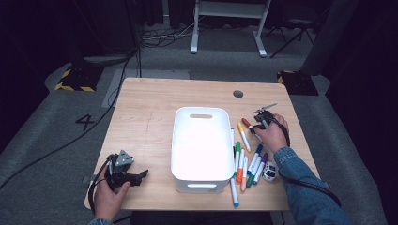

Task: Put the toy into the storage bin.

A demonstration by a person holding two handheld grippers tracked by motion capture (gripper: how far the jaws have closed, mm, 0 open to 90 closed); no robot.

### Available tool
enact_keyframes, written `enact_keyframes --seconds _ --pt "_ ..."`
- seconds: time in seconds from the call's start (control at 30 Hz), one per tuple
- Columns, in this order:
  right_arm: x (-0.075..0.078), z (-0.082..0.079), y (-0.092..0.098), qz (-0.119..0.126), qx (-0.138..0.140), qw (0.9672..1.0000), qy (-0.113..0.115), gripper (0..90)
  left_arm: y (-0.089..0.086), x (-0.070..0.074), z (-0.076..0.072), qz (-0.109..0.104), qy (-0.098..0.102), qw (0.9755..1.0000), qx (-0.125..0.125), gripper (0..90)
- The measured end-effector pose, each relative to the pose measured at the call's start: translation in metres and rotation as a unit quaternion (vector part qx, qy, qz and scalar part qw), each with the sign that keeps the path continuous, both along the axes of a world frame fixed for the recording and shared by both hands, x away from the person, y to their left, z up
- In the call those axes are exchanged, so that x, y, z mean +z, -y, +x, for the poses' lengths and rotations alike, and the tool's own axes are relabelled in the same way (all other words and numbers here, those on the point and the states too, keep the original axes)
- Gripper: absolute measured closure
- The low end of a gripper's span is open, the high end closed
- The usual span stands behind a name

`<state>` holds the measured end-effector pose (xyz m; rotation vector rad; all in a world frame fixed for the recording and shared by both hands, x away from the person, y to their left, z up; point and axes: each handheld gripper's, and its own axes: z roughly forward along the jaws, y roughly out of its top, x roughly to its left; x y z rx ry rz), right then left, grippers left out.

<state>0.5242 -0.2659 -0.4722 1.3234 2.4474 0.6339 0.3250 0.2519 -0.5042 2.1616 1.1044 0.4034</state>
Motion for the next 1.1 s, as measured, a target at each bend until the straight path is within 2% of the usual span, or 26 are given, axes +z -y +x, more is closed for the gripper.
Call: enact_keyframes --seconds 0.1,0.2,0.33,0.53,0.83,1.1 --pt "0.000 0.000 0.004 -0.008 -0.002 1.0000 0.001 77.1 0.000 0.000 0.000 0.000 0.000 1.0000 0.001 16.7" --pt "0.002 -0.002 0.007 -0.005 -0.005 1.0000 0.003 77.2 0.000 0.000 0.000 0.000 0.000 1.0000 0.001 16.6" --pt "0.010 -0.005 0.012 0.014 -0.003 0.9999 0.008 77.2 0.000 0.000 0.000 0.000 0.000 1.0000 0.001 16.4" --pt "0.029 -0.016 0.015 0.043 0.005 0.9989 0.018 77.2 0.000 0.000 0.001 0.001 0.001 1.0000 0.003 15.4" --pt "0.058 -0.038 0.016 0.095 0.030 0.9946 0.031 77.1 0.001 0.000 0.002 0.001 -0.001 1.0000 0.003 13.5" --pt "0.084 -0.058 0.007 0.126 0.058 0.9893 0.045 77.1 0.005 0.000 0.004 0.006 -0.005 1.0000 0.004 9.7"
